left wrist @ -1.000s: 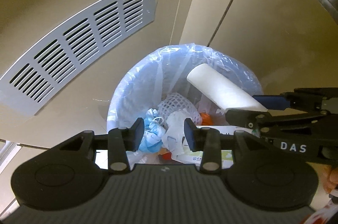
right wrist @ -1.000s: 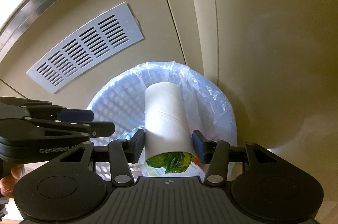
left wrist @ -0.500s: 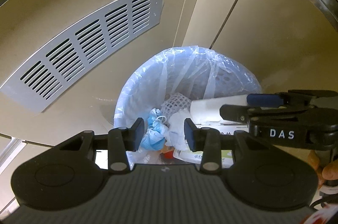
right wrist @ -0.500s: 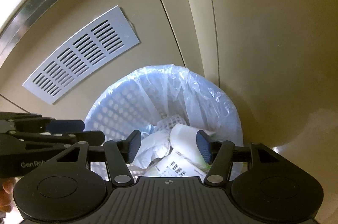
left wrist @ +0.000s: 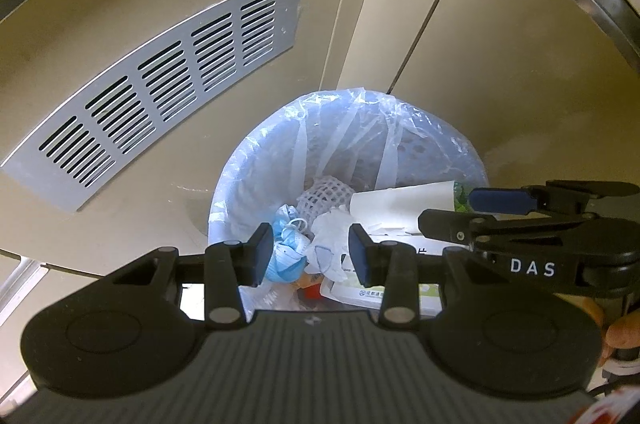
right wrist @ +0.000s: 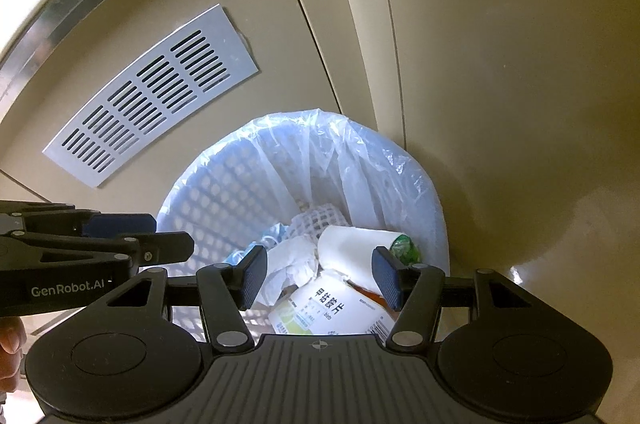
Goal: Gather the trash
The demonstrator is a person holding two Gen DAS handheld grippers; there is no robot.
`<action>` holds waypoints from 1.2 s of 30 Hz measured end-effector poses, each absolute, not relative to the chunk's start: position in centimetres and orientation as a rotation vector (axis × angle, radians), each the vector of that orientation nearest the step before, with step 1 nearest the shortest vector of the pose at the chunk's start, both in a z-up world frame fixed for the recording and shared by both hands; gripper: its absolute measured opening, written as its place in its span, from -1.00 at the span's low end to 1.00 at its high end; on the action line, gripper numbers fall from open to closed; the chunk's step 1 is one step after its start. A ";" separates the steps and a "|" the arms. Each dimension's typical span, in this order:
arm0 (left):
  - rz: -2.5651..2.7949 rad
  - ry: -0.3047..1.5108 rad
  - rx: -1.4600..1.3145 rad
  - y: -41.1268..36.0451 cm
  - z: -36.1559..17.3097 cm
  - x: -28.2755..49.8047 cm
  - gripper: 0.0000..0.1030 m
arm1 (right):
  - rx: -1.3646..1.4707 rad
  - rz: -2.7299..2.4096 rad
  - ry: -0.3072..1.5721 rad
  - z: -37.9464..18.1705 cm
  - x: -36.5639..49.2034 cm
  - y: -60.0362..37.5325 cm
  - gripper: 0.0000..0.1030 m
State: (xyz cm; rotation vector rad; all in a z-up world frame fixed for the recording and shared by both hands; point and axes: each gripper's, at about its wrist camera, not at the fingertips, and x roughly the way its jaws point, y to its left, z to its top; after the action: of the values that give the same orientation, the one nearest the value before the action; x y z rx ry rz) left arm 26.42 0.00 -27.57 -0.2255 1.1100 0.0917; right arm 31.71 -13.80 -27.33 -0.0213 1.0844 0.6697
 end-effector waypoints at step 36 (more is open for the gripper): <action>-0.038 0.890 -0.158 -0.6 -8.9 12.3 -0.14 | 0.180 0.455 0.843 -9.3 12.6 -18.3 0.18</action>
State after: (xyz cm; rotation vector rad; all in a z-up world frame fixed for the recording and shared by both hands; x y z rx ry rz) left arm 12.27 -0.56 -8.92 -0.1585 0.8904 -0.0382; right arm 12.62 -18.31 -9.33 0.1797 0.8425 0.4550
